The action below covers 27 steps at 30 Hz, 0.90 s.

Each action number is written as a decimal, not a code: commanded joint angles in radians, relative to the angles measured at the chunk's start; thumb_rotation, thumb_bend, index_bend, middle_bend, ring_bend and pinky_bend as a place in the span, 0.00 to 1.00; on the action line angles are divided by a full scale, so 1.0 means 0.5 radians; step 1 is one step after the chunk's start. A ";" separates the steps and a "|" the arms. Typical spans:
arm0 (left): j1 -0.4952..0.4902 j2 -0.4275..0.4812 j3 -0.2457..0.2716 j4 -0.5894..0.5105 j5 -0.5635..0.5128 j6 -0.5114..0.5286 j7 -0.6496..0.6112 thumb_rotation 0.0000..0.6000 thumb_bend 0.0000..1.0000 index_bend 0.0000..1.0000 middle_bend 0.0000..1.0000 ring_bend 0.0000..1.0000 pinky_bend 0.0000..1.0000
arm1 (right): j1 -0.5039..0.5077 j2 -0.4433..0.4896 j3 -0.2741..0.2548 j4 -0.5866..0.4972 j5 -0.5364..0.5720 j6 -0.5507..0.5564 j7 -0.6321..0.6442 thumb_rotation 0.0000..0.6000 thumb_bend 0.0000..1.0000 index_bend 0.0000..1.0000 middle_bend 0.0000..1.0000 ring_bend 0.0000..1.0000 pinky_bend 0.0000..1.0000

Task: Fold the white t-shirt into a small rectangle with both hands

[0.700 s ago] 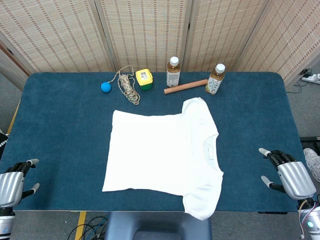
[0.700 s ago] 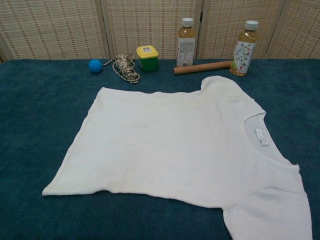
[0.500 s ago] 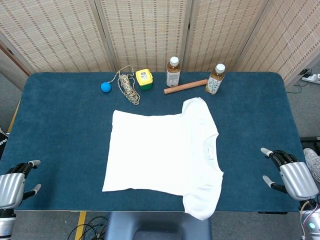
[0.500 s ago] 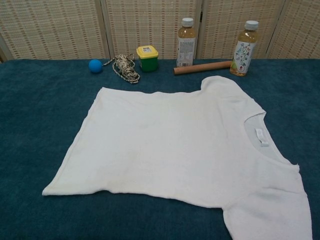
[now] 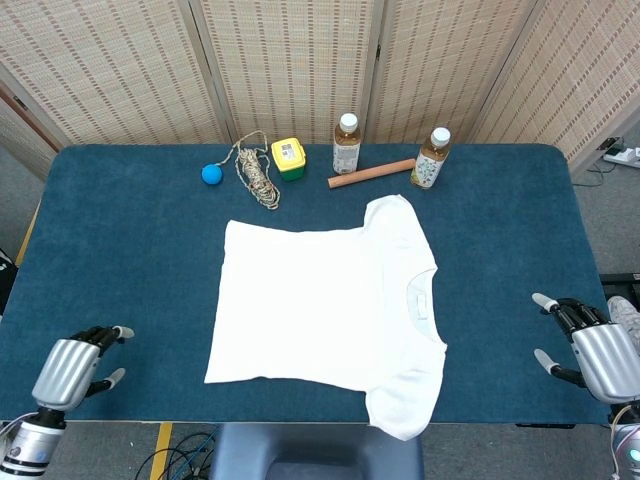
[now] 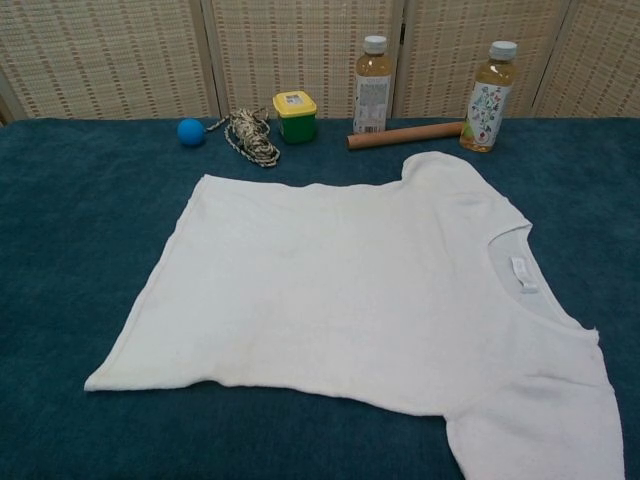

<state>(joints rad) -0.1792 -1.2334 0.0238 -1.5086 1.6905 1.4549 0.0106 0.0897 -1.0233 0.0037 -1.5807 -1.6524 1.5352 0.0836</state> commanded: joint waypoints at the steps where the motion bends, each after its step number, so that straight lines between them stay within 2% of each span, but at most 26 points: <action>1: -0.077 -0.035 0.037 0.019 0.088 -0.079 -0.028 1.00 0.19 0.40 0.56 0.52 0.75 | -0.001 0.001 0.000 0.000 -0.004 0.002 0.003 1.00 0.24 0.17 0.34 0.27 0.32; 6: -0.181 -0.089 0.082 0.012 0.180 -0.214 -0.013 1.00 0.19 0.40 0.63 0.59 0.84 | 0.000 -0.002 -0.001 0.001 -0.010 0.001 0.006 1.00 0.24 0.17 0.34 0.27 0.32; 14: -0.298 -0.235 0.092 0.023 0.190 -0.392 0.058 1.00 0.19 0.43 0.75 0.70 0.92 | 0.005 0.002 0.001 -0.001 -0.015 -0.005 0.007 1.00 0.24 0.17 0.34 0.27 0.32; 27: -0.402 -0.439 0.077 0.003 0.023 -0.650 0.277 1.00 0.19 0.43 0.76 0.71 0.93 | 0.001 -0.006 0.002 0.031 -0.003 -0.009 0.038 1.00 0.24 0.17 0.34 0.27 0.32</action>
<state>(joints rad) -0.3748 -1.4446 0.0651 -1.5100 1.7101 1.1381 0.1440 0.0905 -1.0261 0.0043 -1.5656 -1.6540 1.5304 0.1023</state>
